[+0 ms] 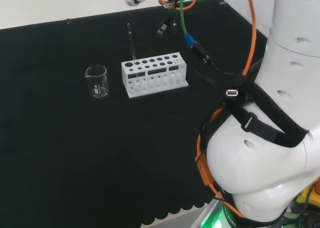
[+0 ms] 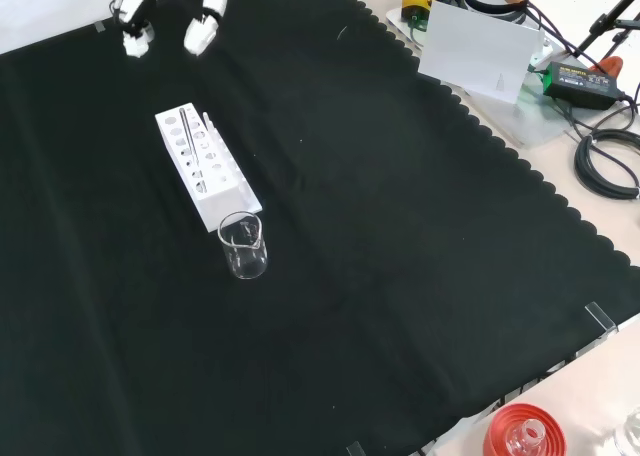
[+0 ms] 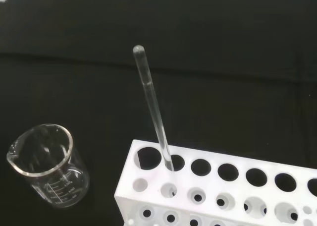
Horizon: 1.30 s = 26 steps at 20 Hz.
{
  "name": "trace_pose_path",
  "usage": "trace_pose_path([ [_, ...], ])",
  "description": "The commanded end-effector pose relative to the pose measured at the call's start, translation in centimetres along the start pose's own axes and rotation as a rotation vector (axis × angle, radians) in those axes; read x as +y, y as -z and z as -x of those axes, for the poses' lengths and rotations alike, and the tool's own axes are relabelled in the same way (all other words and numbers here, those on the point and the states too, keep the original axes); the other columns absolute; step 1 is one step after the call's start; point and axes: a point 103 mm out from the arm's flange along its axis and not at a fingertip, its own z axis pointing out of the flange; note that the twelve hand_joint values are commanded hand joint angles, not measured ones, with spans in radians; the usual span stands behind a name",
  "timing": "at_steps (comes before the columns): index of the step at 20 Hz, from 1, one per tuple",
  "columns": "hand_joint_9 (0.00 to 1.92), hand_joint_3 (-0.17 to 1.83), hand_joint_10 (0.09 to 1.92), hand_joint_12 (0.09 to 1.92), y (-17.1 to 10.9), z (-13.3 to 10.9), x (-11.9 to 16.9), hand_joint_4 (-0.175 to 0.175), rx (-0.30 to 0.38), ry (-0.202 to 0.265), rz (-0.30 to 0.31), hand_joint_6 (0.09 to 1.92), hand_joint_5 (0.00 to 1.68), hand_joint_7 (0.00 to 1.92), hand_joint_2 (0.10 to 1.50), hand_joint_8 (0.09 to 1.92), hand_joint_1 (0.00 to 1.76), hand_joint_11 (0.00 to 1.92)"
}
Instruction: Take the glass rod from the white test tube rack.
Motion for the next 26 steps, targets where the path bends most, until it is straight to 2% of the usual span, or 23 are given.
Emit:
trace_pose_path([
  [1, 0.83, 0.42, 0.76, 1.30, -1.9, 0.7, 1.2, -0.082, 0.011, 0.005, -0.033, 0.82, 0.43, 0.60, 0.91, 0.87, 0.62, 0.69],
  [7, 0.84, 0.43, 0.76, 1.28, -2.6, 0.7, 1.7, -0.083, 0.017, 0.002, -0.070, 0.84, 0.42, 0.62, 0.91, 0.85, 0.61, 0.74],
  [8, 0.84, 0.43, 0.76, 1.28, -2.7, 0.6, 1.7, -0.083, 0.025, 0.004, -0.058, 0.84, 0.42, 0.62, 0.91, 0.85, 0.61, 0.75],
  [10, 0.85, 0.43, 0.76, 1.28, -2.8, 0.5, 1.3, -0.083, 0.021, 0.013, -0.059, 0.85, 0.42, 0.63, 0.91, 0.85, 0.60, 0.76],
  [11, 0.85, 0.44, 0.76, 1.28, -3.3, 0.0, 1.9, -0.083, 0.005, 0.005, -0.080, 0.85, 0.42, 0.63, 0.91, 0.85, 0.60, 0.77],
  [12, 0.85, 0.44, 0.76, 1.28, -3.1, 0.1, 1.8, -0.083, -0.005, 0.018, -0.088, 0.85, 0.41, 0.63, 0.91, 0.85, 0.60, 0.77],
  [15, 0.85, 0.44, 0.76, 1.27, -4.0, -0.5, 1.6, -0.082, 0.023, 0.049, -0.074, 0.84, 0.40, 0.63, 0.92, 0.85, 0.59, 0.78],
  [26, 0.87, 0.45, 0.76, 1.26, -5.4, -1.7, 1.7, -0.085, 0.044, 0.081, -0.129, 0.84, 0.38, 0.62, 0.92, 0.85, 0.56, 0.80],
])
